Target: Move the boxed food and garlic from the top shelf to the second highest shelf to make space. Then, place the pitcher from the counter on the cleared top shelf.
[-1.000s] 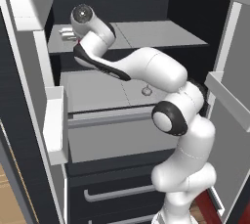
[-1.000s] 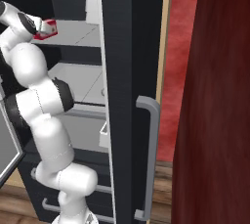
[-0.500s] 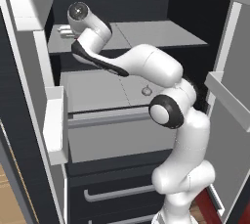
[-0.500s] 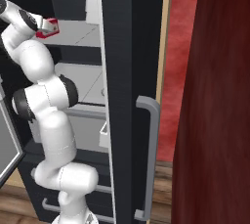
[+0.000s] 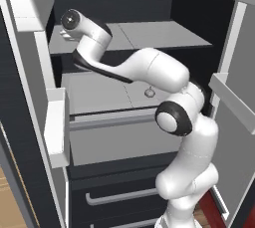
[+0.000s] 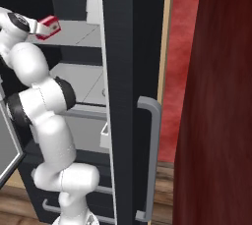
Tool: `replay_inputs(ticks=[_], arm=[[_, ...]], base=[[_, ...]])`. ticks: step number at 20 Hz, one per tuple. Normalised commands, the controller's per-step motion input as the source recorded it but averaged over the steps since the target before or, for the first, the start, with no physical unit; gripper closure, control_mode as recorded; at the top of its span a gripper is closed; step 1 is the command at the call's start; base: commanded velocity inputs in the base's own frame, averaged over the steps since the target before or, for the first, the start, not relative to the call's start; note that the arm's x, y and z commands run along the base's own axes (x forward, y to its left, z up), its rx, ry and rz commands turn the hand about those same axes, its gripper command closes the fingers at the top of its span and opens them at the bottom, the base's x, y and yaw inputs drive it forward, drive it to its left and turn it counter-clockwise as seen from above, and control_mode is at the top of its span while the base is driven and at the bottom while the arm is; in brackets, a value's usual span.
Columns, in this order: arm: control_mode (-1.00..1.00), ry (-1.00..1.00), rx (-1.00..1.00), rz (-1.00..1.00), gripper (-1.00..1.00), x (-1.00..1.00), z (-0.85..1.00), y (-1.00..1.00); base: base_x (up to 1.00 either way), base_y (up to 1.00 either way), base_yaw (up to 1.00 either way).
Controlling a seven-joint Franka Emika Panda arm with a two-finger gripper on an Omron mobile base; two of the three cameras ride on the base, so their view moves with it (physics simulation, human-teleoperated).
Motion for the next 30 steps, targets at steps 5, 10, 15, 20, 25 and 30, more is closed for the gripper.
replay_inputs(ticks=[5,10,15,20,25,30], arm=[[-1.00,-0.18,0.00,-0.11,1.00,-0.69,-0.03,-0.74],[-1.00,-0.05,0.08,-0.02,1.00,-0.93,0.19,-0.82],[-1.00,0.00,0.11,0.00,1.00,-1.00,0.35,-0.65],[-1.00,0.14,0.03,0.03,1.00,-1.00,0.06,-0.40],[-1.00,0.33,0.00,0.09,1.00,-1.00,-0.45,-0.19],[-1.00,0.38,-0.03,0.18,1.00,-0.99,-0.52,-0.10]], base=[[0.00,0.00,0.00],[0.00,0.00,0.00],[0.00,0.00,0.00],[0.00,0.00,0.00],[0.00,0.00,0.00],[0.00,0.00,0.00]])
